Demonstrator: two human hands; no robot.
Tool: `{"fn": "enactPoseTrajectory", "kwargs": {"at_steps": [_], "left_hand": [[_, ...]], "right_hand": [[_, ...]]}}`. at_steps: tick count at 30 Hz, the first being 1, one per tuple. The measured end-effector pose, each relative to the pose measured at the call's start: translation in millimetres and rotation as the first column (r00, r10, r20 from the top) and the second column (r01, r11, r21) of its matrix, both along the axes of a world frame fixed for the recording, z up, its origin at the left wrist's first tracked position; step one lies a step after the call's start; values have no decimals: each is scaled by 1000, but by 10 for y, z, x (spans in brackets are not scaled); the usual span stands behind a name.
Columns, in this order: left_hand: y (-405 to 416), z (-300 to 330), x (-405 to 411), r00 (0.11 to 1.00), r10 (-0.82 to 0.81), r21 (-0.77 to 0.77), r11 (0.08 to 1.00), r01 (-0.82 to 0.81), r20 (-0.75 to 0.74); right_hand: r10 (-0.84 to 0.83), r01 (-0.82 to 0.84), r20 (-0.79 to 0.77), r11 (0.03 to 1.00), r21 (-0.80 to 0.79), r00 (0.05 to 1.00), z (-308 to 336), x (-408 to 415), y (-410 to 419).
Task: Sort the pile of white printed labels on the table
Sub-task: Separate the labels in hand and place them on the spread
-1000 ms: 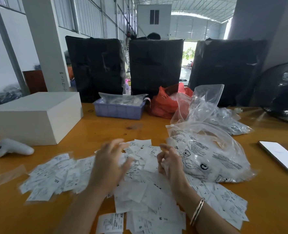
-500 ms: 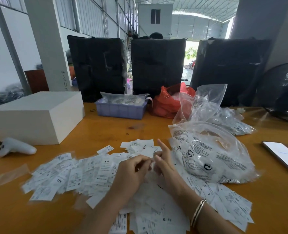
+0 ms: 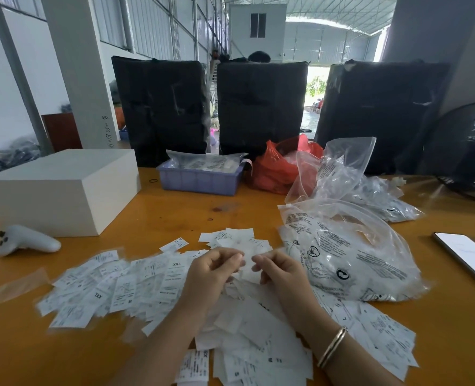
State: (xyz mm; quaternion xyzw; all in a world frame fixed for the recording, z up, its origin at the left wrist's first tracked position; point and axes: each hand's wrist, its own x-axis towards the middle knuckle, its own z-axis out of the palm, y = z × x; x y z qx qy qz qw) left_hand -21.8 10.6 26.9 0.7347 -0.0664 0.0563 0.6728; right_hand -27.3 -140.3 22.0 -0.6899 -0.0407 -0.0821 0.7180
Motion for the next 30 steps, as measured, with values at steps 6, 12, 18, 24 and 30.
{"fn": "enactPoseTrajectory", "kwargs": {"at_steps": [6,12,18,24,30], "left_hand": [[80,46,51,983,71,-337,933,-127,-172],[150,72,72,979,65,-443,885,-146,-193],[161,60,83,980,59,-507,849,-150,-190],[147,89,74,980,-55,-620,781,-78,-193],[102,59,57,963,-129,-553,833,-24,-237]], "right_hand": [[-187,220,172,955,-199,967,-28,16,-41],[19,134,161,464,-876,987,-125,60,-57],[-9,199,234,556,-807,972,-132,58,-34],[-122,154,111,922,-355,986,-59,18,-65],[-27,28,-9,976,218,1000,-11,11,-100]]}}
